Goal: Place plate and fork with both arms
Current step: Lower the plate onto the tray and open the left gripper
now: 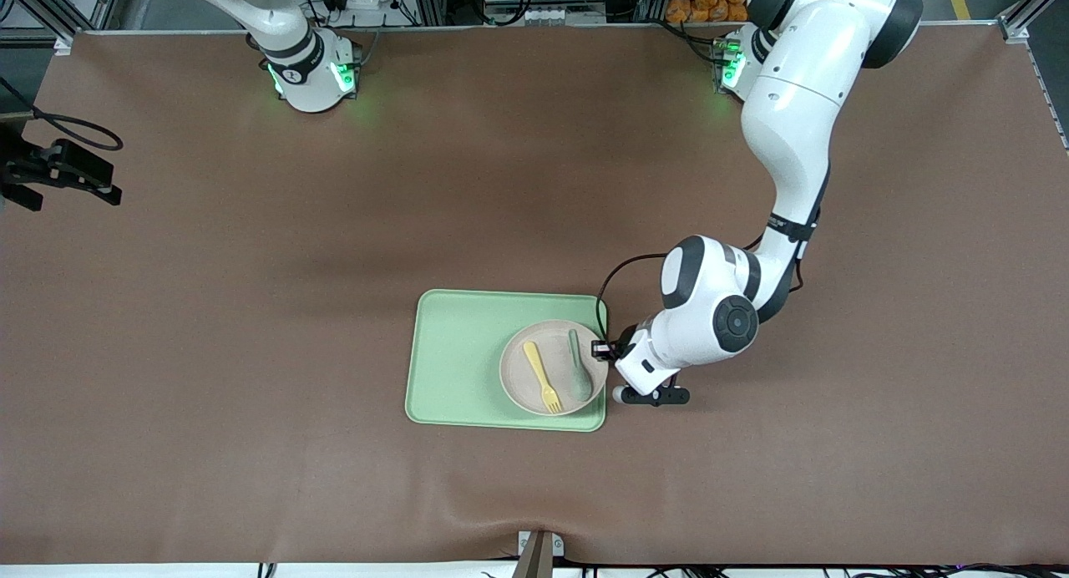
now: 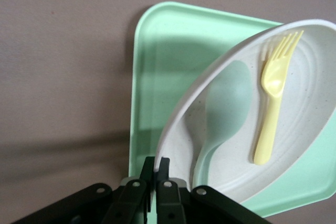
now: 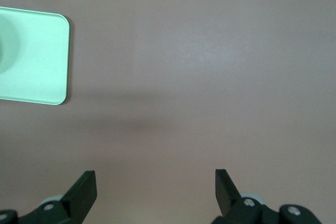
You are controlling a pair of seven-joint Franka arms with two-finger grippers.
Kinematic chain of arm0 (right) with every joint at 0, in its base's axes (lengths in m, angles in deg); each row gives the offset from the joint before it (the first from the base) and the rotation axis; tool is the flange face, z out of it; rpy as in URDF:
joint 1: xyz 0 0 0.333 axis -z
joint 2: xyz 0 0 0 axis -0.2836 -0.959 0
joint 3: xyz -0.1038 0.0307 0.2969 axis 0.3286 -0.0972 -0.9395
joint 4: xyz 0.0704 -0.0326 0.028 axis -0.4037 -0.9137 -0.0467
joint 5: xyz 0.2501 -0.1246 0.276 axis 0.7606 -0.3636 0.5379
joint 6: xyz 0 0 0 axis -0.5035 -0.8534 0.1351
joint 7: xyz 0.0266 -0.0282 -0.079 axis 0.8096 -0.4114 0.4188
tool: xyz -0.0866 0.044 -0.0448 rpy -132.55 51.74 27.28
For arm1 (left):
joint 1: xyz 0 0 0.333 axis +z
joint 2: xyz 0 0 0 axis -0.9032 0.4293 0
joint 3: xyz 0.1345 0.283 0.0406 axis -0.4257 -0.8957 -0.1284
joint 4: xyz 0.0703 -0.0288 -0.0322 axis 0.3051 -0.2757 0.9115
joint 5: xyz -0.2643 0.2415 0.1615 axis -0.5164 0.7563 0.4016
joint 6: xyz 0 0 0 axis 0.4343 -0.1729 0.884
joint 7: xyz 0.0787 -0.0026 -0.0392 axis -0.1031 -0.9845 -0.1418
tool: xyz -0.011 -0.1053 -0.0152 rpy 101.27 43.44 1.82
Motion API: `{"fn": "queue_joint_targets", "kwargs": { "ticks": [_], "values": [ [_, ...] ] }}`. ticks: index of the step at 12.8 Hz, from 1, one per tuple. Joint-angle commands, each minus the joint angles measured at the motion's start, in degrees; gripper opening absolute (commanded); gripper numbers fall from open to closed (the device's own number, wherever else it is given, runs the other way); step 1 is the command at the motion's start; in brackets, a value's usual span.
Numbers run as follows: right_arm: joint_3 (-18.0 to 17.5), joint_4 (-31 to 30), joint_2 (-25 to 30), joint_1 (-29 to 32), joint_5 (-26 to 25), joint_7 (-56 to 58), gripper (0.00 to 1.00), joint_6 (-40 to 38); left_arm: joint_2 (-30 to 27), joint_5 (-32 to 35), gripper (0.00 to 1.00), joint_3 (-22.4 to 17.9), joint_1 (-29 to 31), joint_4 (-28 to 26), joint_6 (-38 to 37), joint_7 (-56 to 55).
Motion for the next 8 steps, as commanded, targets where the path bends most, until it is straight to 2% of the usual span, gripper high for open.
{"fn": "queue_joint_targets", "kwargs": {
  "ticks": [1, 8],
  "values": [
    [-0.4, -0.9, 1.0, 0.7, 0.0, 0.4, 1.0, -0.1, 1.7, -1.2, 0.0, -0.5, -0.7, 1.8, 0.7, 0.8],
    [-0.4, -0.9, 1.0, 0.7, 0.0, 0.4, 1.0, -0.2, 3.3, -1.1, 0.0, -0.7, -2.1, 1.8, 2.4, 0.1]
  ]
}}
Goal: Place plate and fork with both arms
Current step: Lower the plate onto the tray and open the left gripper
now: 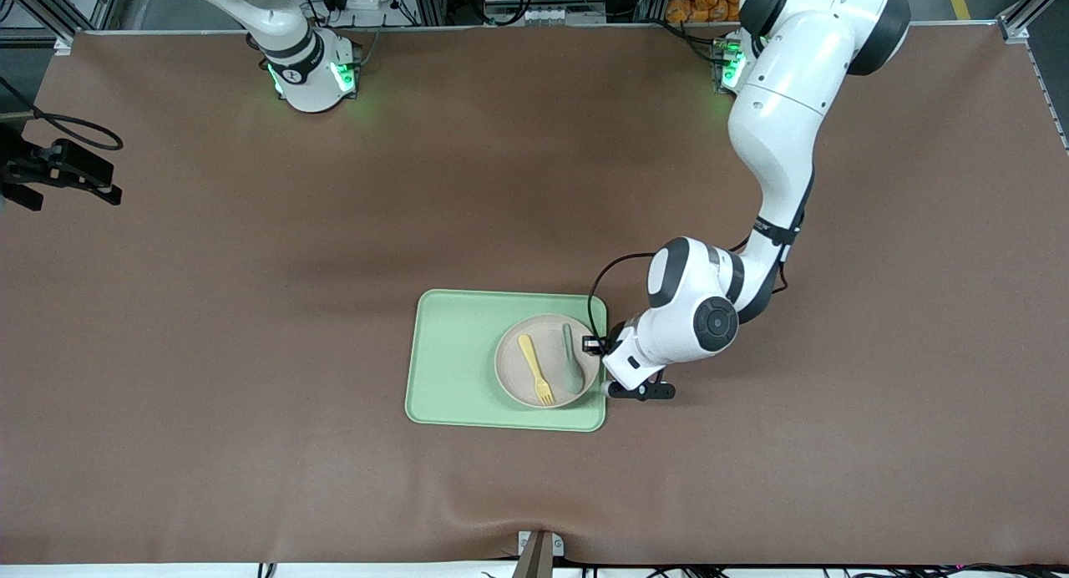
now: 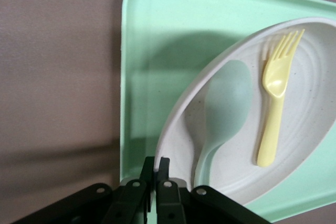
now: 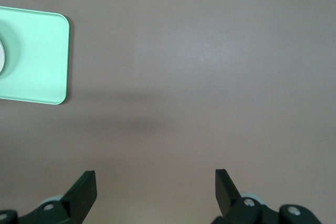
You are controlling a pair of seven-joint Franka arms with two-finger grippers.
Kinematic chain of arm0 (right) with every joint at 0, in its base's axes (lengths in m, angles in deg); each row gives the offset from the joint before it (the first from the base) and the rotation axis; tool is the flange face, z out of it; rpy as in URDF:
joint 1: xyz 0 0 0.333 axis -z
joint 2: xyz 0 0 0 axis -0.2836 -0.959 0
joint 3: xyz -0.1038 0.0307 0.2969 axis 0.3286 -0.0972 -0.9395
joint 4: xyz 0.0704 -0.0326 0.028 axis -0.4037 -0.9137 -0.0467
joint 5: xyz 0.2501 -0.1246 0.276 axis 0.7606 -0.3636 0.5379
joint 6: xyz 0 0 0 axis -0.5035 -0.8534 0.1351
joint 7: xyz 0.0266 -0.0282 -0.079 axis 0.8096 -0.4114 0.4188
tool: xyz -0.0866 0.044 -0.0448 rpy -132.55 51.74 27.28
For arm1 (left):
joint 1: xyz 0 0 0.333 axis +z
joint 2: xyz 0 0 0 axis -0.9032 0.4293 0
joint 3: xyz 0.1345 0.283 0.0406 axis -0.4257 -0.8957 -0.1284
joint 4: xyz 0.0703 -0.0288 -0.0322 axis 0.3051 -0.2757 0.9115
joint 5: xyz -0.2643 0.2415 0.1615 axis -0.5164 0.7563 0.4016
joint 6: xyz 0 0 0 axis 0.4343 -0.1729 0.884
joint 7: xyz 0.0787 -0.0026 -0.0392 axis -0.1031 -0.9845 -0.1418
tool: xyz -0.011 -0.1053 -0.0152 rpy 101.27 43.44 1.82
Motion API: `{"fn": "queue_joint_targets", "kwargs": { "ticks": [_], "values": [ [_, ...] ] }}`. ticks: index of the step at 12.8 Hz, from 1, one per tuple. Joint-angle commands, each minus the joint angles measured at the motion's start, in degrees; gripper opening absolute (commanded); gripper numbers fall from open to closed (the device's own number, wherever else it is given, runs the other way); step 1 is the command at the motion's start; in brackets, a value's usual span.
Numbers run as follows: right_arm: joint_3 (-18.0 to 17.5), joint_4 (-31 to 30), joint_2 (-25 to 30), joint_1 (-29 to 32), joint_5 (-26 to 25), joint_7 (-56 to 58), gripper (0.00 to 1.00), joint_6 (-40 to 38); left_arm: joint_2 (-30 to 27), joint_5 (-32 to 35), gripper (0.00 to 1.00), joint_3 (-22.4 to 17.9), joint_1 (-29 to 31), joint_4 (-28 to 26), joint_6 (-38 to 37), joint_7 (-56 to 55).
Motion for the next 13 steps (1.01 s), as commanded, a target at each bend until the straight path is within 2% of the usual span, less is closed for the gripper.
{"fn": "queue_joint_targets", "kwargs": {
  "ticks": [1, 2, 4, 5, 10, 13],
  "values": [
    [-0.4, -0.9, 1.0, 0.7, 0.0, 0.4, 1.0, -0.1, 1.5, -1.2, 0.14, -0.5, -0.7, 1.8, 2.2, -0.1],
    [-0.4, -0.9, 1.0, 0.7, 0.0, 0.4, 1.0, -0.1, 1.5, -1.2, 0.5, -0.4, -0.6, 1.7, 2.2, -0.2],
    [-0.4, -0.9, 1.0, 0.7, 0.0, 0.4, 1.0, -0.1, 1.3, -1.2, 0.87, -0.4, -0.7, 1.6, 2.3, -1.7],
    [-0.4, -0.9, 1.0, 0.7, 0.0, 0.4, 1.0, -0.1, 1.0, -1.0, 1.0, -0.5, -0.7, 1.6, 2.3, -1.5],
    [-0.4, -0.9, 0.7, 0.7, -0.1, 1.0, 1.0, -0.1, -3.2, -0.6, 1.0, -0.7, 0.0, 1.1, 1.9, -2.4],
    [-0.4, -0.7, 0.4, 0.7, -0.3, 1.1, 1.0, 0.1, -6.3, -0.4, 1.0, -1.4, 0.8, 0.5, -2.1, -3.5]
  ]
}}
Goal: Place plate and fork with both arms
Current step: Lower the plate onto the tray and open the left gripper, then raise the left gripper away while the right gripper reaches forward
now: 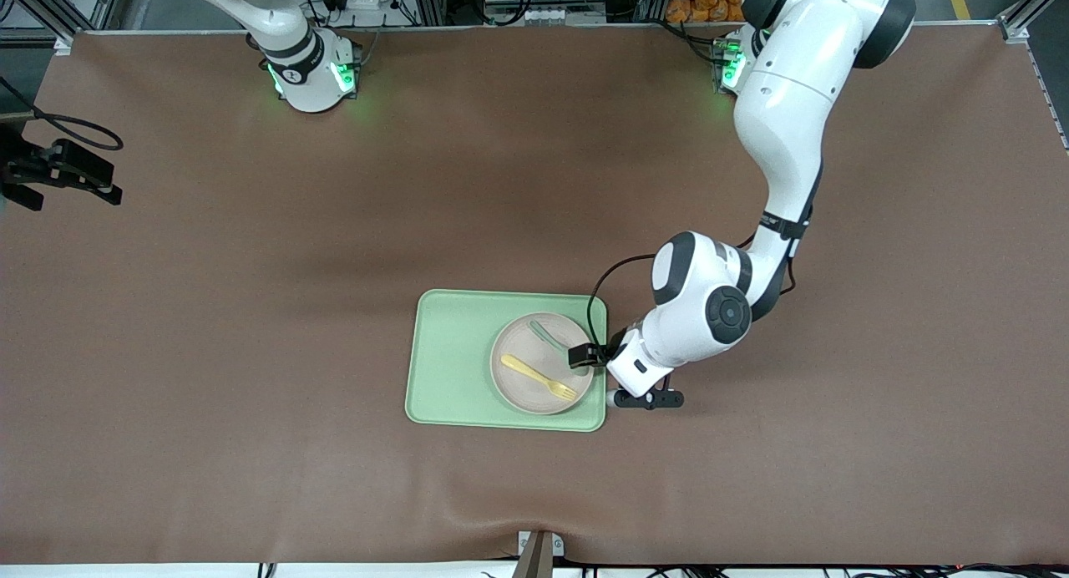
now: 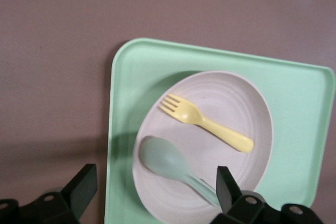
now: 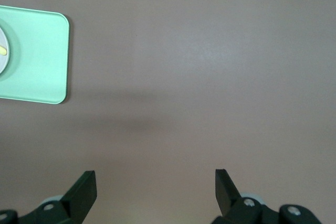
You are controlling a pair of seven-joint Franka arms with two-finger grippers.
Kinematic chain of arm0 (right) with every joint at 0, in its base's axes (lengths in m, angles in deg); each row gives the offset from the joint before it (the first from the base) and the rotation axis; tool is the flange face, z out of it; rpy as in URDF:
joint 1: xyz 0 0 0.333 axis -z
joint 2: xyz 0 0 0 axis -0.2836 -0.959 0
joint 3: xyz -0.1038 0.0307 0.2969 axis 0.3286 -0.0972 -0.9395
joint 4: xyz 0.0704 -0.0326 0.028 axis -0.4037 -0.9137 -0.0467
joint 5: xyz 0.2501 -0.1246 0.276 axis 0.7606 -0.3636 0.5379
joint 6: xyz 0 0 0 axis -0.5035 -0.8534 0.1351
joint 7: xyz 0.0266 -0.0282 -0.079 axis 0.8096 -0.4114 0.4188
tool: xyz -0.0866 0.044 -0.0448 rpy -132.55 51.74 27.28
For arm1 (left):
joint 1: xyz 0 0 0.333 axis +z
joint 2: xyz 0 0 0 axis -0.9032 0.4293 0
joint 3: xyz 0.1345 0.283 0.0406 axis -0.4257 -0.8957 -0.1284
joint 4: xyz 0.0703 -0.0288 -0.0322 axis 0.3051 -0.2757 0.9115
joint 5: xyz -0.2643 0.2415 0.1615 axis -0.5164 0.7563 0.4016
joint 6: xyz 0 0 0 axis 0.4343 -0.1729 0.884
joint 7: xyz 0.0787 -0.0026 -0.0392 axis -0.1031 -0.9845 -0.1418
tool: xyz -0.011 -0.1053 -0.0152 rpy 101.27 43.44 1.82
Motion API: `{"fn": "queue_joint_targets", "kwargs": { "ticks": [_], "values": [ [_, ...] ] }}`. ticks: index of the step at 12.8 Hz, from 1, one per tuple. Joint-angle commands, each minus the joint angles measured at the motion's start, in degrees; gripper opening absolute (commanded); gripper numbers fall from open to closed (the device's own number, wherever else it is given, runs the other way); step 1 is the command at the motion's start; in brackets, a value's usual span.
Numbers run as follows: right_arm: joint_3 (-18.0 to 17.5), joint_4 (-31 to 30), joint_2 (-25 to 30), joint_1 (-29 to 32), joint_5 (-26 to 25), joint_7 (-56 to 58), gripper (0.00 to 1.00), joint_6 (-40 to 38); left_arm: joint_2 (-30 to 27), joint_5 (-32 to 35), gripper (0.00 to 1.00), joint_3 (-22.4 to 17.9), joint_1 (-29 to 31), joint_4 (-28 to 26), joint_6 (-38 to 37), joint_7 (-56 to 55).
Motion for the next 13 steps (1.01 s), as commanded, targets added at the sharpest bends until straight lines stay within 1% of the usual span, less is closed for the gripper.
{"fn": "queue_joint_targets", "kwargs": {
  "ticks": [1, 3, 5, 6, 8, 11, 12, 13],
  "values": [
    [-0.4, -0.6, 0.4, 0.6, -0.2, 0.9, 1.0, 0.2, -4.2, -0.3, 1.0, -1.6, 0.7, -1.5, -4.9, -1.2],
    [-0.5, -0.5, 0.4, 0.2, 0.0, 0.9, 1.0, 0.3, -6.7, -0.3, 1.0, -3.9, 1.4, -1.6, -10.0, -1.2],
    [-0.6, -0.5, 0.4, 0.0, 0.2, 0.8, 1.0, 0.2, -9.8, 1.9, 1.0, -5.3, 2.7, -2.3, -14.8, -1.2],
    [-0.6, -0.5, 0.3, -0.3, 0.2, 0.9, 1.0, 0.2, -12.2, 4.0, 1.0, -5.2, 4.4, -3.8, -17.7, -1.4],
    [-0.6, -0.6, -0.3, -1.0, 0.2, 0.9, 1.0, -0.6, -16.8, 6.1, 1.0, -5.4, 7.1, -7.2, -22.1, -1.3],
    [-0.7, -0.3, -0.3, -3.7, 0.4, 0.9, 1.0, -4.9, -22.3, 14.0, 1.0, -5.3, 11.6, -11.1, -27.4, -1.0],
    [-0.7, -0.3, -0.3, -5.3, 0.4, 0.8, 1.0, -5.5, -24.2, 16.0, 1.0, -5.1, 13.1, -12.5, -28.1, -0.3],
    [-0.7, -0.3, -0.3, -6.4, 0.4, 0.8, 1.0, -5.6, -26.5, 16.2, 1.0, -5.1, 14.7, -14.4, -28.1, 0.0]
  ]
}}
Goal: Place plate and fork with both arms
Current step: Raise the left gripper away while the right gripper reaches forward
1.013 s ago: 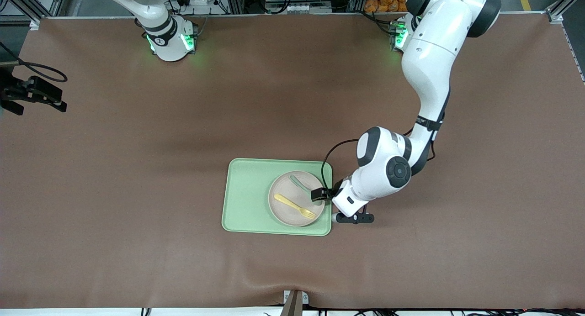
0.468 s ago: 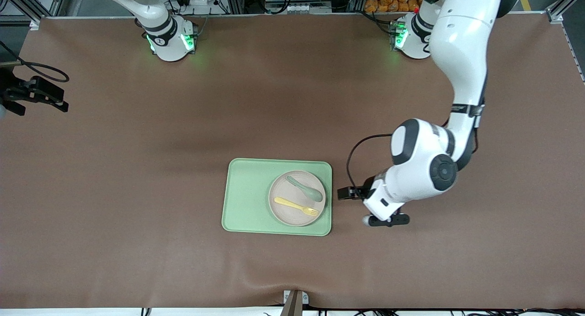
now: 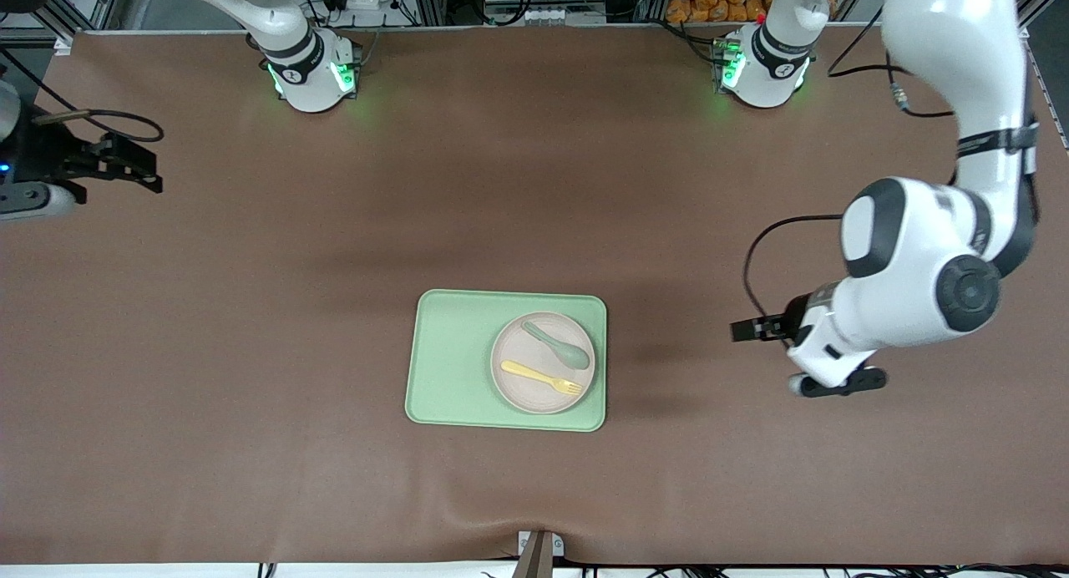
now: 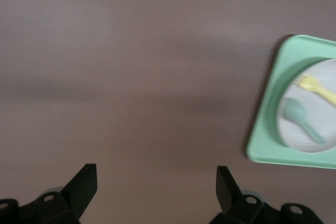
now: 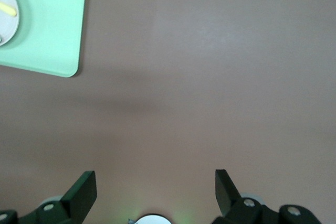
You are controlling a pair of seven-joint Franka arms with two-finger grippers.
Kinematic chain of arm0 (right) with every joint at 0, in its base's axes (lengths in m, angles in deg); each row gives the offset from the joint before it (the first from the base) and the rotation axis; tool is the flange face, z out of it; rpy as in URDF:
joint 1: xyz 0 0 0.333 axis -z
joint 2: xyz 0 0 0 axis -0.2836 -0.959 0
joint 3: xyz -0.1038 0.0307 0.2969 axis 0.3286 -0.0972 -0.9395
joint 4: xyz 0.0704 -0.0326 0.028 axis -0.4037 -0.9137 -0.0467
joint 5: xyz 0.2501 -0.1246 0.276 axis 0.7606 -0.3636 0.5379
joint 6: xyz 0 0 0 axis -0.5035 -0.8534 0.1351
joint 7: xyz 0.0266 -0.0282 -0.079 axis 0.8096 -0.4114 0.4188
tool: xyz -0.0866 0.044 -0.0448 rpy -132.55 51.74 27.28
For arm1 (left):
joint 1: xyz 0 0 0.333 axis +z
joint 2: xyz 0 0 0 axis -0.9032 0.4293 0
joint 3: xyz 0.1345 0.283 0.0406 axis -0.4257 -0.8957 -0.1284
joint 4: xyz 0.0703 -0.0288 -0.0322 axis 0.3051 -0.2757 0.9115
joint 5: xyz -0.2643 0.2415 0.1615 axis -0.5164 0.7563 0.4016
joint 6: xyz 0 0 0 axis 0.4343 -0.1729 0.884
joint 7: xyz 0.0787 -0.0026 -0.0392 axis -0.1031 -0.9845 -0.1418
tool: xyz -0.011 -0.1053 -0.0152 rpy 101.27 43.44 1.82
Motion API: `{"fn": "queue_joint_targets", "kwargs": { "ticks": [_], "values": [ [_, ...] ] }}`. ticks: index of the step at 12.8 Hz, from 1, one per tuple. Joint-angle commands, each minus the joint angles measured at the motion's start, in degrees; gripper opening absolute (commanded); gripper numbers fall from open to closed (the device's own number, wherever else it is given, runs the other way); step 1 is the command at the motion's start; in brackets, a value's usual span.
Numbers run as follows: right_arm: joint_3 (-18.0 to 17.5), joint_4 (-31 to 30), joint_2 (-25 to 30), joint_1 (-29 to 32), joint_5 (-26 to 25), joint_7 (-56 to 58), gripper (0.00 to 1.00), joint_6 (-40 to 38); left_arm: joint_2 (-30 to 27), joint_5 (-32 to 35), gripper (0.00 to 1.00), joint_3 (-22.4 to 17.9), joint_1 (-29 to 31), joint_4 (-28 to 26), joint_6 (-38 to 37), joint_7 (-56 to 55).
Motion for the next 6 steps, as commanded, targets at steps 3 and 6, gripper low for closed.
{"fn": "queue_joint_targets", "kwargs": {
  "ticks": [3, 6],
  "values": [
    [0.2, 0.0, -1.3, -3.5, 3.4, -0.1, 1.0, 0.0, -10.3, 2.2, 1.0, 0.4, 4.0, -9.7, -0.2, 0.7],
    [0.3, 1.1, -4.1, -3.6, 7.8, 1.1, 1.0, 0.7, -17.1, 4.9, 1.0, 0.7, 5.8, -13.3, -0.3, 0.9]
  ]
}}
